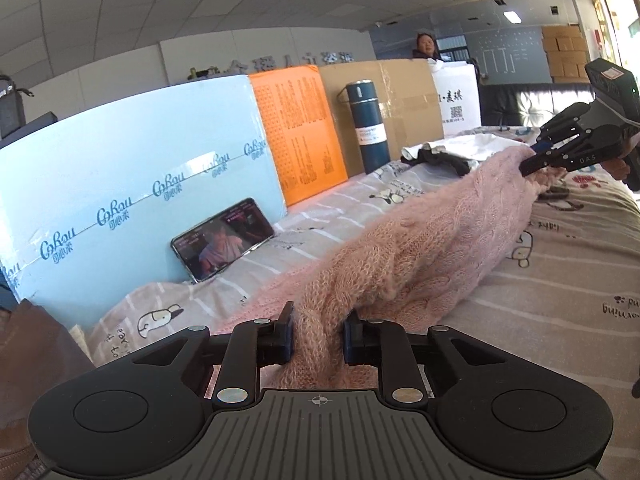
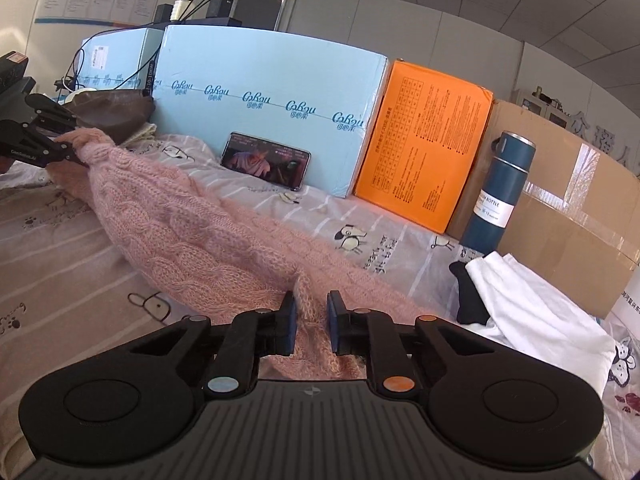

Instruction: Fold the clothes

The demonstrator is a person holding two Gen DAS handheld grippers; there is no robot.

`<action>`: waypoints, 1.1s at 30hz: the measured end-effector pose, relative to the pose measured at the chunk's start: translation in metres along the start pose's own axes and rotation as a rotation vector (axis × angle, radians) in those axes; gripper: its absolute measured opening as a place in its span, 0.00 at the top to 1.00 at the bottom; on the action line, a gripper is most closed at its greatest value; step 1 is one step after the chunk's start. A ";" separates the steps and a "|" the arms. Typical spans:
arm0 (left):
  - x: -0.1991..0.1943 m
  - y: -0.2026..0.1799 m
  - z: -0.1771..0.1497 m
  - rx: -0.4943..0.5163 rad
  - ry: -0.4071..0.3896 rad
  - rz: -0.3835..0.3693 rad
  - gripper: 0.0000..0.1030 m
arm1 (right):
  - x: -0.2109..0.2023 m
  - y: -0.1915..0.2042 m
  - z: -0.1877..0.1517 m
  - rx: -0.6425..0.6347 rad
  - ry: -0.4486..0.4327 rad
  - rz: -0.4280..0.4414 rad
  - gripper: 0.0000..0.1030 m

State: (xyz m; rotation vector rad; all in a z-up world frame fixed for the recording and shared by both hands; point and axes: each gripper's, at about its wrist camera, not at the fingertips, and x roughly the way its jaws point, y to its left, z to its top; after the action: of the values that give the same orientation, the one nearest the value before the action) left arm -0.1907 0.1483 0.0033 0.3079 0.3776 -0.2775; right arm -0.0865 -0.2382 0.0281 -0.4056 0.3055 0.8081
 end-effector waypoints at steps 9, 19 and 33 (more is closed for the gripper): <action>0.025 0.032 0.001 -0.161 0.038 0.025 0.77 | 0.044 -0.023 0.019 0.001 0.001 0.044 0.87; 0.038 0.054 -0.002 -0.300 0.072 0.073 0.51 | 0.084 -0.037 0.011 0.027 0.055 0.063 0.87; 0.024 0.071 -0.015 -0.377 0.093 0.210 0.35 | 0.059 -0.063 -0.007 0.082 0.087 -0.100 0.49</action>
State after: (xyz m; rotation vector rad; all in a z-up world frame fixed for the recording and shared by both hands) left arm -0.1511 0.2134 -0.0024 -0.0111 0.4762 0.0172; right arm -0.0011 -0.2433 0.0121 -0.3768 0.3947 0.6791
